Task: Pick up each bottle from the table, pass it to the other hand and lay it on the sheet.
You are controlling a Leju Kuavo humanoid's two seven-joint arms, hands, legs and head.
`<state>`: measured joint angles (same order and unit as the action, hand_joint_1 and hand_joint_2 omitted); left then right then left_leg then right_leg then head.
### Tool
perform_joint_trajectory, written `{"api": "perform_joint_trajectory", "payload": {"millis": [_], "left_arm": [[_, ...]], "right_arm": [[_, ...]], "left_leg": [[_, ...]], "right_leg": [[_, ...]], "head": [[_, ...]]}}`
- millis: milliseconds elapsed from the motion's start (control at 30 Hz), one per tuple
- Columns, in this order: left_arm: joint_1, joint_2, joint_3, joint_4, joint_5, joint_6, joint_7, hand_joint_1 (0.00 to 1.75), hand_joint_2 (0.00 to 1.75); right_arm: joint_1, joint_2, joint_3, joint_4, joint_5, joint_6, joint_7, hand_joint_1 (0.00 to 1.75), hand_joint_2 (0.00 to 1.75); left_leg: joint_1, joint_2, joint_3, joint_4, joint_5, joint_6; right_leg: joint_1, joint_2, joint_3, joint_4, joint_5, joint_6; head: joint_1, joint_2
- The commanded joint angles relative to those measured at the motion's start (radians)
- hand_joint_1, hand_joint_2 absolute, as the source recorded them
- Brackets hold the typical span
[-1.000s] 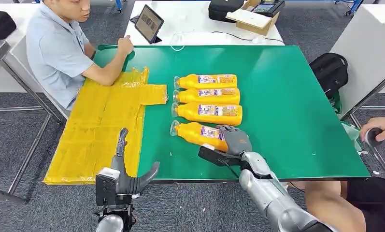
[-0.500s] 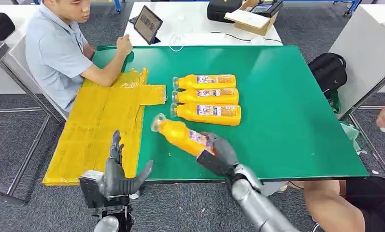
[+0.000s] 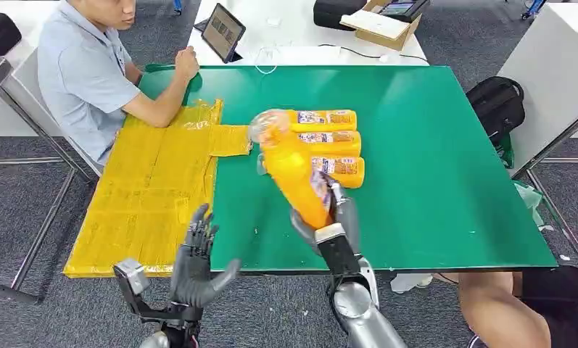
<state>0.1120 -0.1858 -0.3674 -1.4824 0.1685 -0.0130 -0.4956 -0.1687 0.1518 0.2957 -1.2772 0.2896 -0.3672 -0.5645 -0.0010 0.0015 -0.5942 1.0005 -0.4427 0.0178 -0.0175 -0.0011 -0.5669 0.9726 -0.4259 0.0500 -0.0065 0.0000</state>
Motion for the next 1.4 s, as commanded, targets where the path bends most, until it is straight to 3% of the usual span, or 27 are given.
{"api": "perform_joint_trajectory", "payload": {"millis": [33, 167, 267, 333, 433, 1300, 1333, 1367, 1400], "left_arm": [[-0.072, 0.047, -0.048, 0.087, -0.065, -0.038, 0.007, 0.00, 1.75], [-0.083, 0.036, -0.032, 0.082, -0.069, -0.052, 0.007, 0.00, 1.75], [-0.095, 0.029, -0.021, 0.086, -0.051, -0.070, 0.024, 0.00, 1.75], [-0.117, 0.022, -0.011, 0.126, 0.096, -0.163, 0.109, 0.00, 1.75], [-0.129, 0.018, -0.015, 0.132, 0.117, -0.154, 0.088, 0.00, 1.75], [-0.146, 0.025, -0.006, 0.091, 0.233, -0.149, 0.105, 0.00, 1.75], [-0.147, 0.023, -0.002, 0.094, 0.239, -0.145, 0.103, 0.09, 1.75], [-0.148, 0.021, 0.002, 0.093, 0.243, -0.141, 0.101, 1.29, 1.75], [-0.150, 0.018, 0.010, 0.090, 0.249, -0.137, 0.099, 1.75, 1.75]], "right_arm": [[-0.157, 0.013, 0.258, 0.293, 0.092, 0.129, 0.026, 1.75, 1.75], [-0.179, 0.044, 0.324, 0.376, 0.143, 0.143, 0.033, 1.75, 1.75], [-0.177, 0.052, 0.355, 0.391, 0.157, 0.129, -0.005, 1.75, 1.75], [-0.166, 0.051, 0.384, 0.378, 0.153, 0.111, -0.074, 1.75, 1.75], [-0.162, 0.054, 0.410, 0.382, 0.148, 0.108, -0.094, 1.75, 1.75], [-0.189, 0.069, 0.480, 0.468, 0.145, 0.116, -0.095, 1.75, 1.75], [-0.198, 0.068, 0.486, 0.483, 0.157, 0.106, -0.082, 1.75, 1.75], [-0.203, 0.066, 0.489, 0.492, 0.164, 0.097, -0.076, 0.86, 1.75], [-0.207, 0.065, 0.488, 0.504, 0.170, 0.087, -0.068, 0.00, 1.75]], "left_leg": [[0.001, 0.004, 0.004, -0.001, 0.000, -0.002], [0.002, 0.001, 0.001, -0.001, 0.001, -0.001], [0.003, 0.003, 0.003, -0.001, 0.000, -0.002], [0.003, -0.001, 0.004, -0.001, 0.000, -0.002], [0.002, -0.001, 0.002, -0.001, 0.000, -0.001], [0.003, -0.003, 0.000, 0.000, 0.000, -0.002], [0.003, -0.002, -0.001, 0.000, 0.001, -0.001], [0.003, -0.003, 0.000, 0.000, 0.000, -0.002], [0.003, -0.003, 0.000, 0.000, 0.000, -0.002]], "right_leg": [[0.001, 0.004, 0.002, -0.001, 0.001, -0.003], [0.001, 0.001, 0.001, -0.001, 0.000, -0.002], [0.002, 0.003, 0.003, -0.001, 0.000, -0.002], [0.002, -0.001, 0.003, -0.001, -0.001, -0.003], [0.001, -0.002, 0.002, -0.001, -0.001, -0.002], [0.002, -0.003, 0.000, 0.000, -0.001, -0.002], [0.002, -0.002, -0.002, 0.000, -0.001, -0.002], [0.002, -0.003, 0.000, 0.000, -0.001, -0.003], [0.002, -0.003, 0.000, 0.000, -0.001, -0.002]], "head": [[0.000, 0.000], [0.000, 0.000], [0.000, 0.000], [0.000, 0.000], [0.000, 0.000], [0.000, 0.000], [0.000, 0.000], [0.000, 0.000], [0.000, 0.000]]}}
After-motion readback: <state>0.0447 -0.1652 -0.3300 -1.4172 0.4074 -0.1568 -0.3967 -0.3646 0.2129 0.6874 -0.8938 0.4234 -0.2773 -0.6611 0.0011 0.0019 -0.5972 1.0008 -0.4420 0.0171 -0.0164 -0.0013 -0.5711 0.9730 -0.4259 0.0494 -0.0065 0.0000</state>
